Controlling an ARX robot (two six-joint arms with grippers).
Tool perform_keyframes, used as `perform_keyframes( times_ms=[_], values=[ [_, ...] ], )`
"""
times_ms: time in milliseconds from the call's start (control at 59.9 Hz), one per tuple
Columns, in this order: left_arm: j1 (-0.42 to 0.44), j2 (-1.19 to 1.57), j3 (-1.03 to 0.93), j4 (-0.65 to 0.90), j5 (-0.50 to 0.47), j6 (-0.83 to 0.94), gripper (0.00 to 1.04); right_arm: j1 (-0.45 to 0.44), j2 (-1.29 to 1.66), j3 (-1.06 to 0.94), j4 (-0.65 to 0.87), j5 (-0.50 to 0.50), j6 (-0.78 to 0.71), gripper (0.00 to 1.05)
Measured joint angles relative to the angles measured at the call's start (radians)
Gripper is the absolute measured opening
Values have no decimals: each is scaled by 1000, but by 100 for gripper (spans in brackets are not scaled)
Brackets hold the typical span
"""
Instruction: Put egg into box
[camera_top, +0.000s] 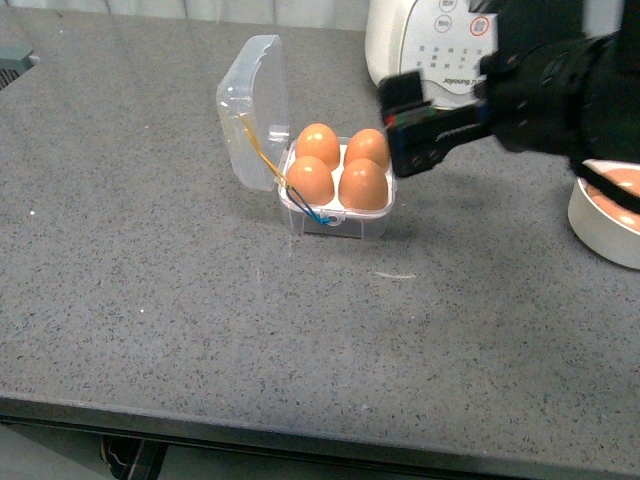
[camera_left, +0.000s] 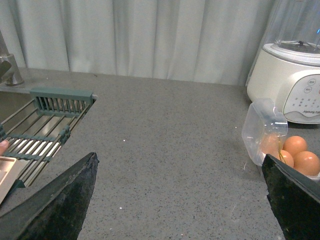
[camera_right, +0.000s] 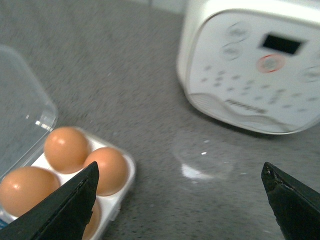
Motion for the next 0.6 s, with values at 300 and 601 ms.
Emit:
perform_keyframes(
  times_ms=[300,601],
  values=[
    [0,0,0,0,-2,0,98,-103,-423,-399,307,250,42,62],
    [0,0,0,0,0,0,98,-186,-643,-573,257,162,45,10]
  ],
)
